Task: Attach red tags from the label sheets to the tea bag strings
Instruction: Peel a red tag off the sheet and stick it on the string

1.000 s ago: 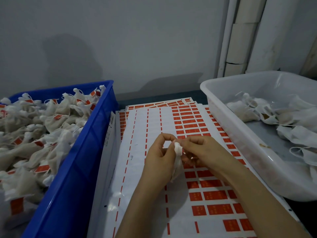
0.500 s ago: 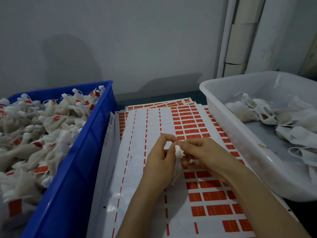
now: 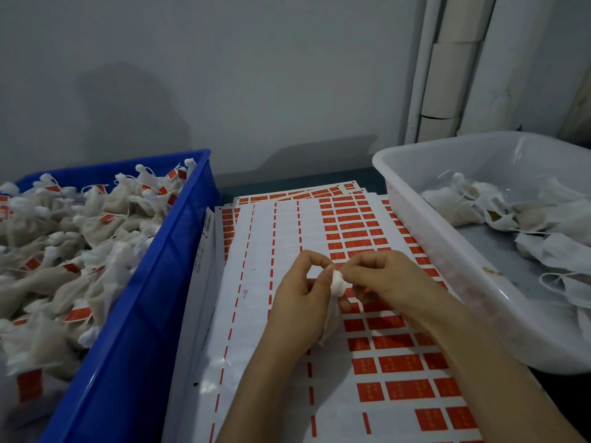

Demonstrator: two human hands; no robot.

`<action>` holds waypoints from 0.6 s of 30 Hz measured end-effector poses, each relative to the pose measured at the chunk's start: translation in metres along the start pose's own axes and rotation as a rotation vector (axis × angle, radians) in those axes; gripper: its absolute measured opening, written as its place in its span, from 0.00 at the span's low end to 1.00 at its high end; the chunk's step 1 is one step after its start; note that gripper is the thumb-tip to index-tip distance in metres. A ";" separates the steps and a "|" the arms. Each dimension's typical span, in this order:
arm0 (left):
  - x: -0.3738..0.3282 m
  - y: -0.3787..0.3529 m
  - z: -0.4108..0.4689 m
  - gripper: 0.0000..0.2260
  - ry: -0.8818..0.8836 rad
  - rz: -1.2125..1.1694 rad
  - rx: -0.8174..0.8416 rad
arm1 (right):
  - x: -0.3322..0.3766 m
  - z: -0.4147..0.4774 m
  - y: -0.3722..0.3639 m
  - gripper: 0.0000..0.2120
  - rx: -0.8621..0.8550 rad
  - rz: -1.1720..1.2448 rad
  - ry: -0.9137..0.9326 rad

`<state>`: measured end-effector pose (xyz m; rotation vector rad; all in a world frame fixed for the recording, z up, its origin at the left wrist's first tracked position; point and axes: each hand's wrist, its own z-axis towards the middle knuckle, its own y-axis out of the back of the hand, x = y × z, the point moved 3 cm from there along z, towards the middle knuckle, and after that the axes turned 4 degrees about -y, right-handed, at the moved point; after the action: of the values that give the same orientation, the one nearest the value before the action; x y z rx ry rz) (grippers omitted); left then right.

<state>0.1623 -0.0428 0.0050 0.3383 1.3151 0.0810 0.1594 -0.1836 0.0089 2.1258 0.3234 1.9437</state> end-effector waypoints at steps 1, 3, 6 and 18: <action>0.001 0.000 0.000 0.04 0.002 0.015 -0.003 | -0.001 0.001 -0.001 0.08 -0.012 -0.005 -0.001; 0.001 -0.001 0.000 0.04 0.005 0.053 -0.009 | -0.002 0.002 -0.002 0.09 -0.036 -0.007 -0.011; 0.002 -0.001 0.001 0.05 0.021 0.064 -0.024 | -0.003 0.004 -0.003 0.12 -0.078 -0.017 -0.044; 0.003 0.000 0.003 0.06 0.047 0.025 -0.062 | -0.002 0.003 -0.005 0.10 -0.025 0.106 -0.034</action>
<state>0.1655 -0.0426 0.0031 0.3019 1.3524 0.1514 0.1627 -0.1796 0.0052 2.1992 0.1823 1.9545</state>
